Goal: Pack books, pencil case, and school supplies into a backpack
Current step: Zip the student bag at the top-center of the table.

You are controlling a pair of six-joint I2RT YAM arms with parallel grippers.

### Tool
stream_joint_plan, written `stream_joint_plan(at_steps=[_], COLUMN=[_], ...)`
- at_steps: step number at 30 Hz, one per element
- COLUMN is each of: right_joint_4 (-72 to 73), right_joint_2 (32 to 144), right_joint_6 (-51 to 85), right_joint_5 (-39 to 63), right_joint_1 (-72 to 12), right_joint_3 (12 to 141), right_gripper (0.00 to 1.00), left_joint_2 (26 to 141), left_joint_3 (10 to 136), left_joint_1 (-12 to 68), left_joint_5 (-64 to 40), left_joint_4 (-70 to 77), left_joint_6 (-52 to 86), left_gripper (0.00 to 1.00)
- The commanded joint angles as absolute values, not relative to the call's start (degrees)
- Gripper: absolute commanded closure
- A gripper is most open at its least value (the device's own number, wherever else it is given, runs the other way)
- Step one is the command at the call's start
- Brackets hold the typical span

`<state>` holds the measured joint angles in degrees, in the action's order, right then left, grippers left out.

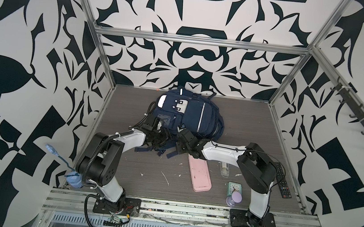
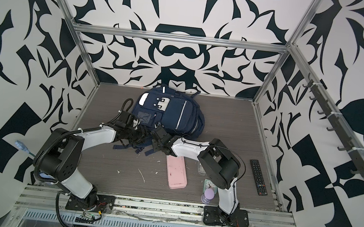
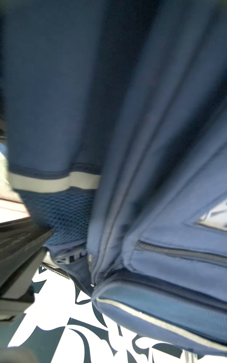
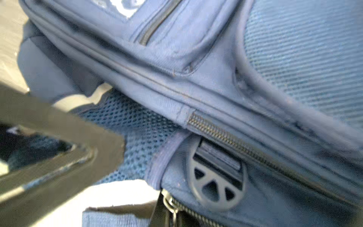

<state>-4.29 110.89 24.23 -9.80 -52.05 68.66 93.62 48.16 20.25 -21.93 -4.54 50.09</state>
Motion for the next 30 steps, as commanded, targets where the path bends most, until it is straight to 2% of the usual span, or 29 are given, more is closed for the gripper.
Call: stream_joint_plan(at_steps=[1,3,7,10,15,24,30], right_joint_4=[-9.78,-11.96,-15.03,-15.97,-19.44,-23.24,-24.36], right_joint_2=[108.7,108.99,108.51,107.19,106.12,99.84,93.16], right_joint_6=[22.22,21.47,20.11,19.28,16.92,15.83,15.39], right_joint_5=[-4.49,-2.93,-1.76,-1.86,-2.94,-5.45,-3.25], right_joint_1=[-52.47,-52.49,-52.49,-52.47,-52.43,-49.81,-43.35], right_joint_3=[71.89,72.81,73.48,73.35,73.83,69.83,64.11], right_gripper=[1.0,1.0,1.0,1.0,1.0,1.0,1.0], left_joint_2=[95.11,95.52,95.73,95.35,94.22,95.19,94.88], left_joint_3=[50.39,50.96,52.05,52.88,53.26,52.74,53.32], left_joint_1=[19.62,18.97,16.62,14.35,10.02,4.93,2.51], left_joint_5=[-20.58,-20.23,-20.14,-20.24,-20.44,-21.88,-21.6], left_joint_4=[-3.65,-3.63,-3.71,-4.72,-5.41,-4.33,-4.13], left_joint_6=[50.58,50.58,50.38,49.55,48.55,47.73,47.8], left_gripper=[0.43,0.53,0.78,0.88,0.93,0.94,0.94])
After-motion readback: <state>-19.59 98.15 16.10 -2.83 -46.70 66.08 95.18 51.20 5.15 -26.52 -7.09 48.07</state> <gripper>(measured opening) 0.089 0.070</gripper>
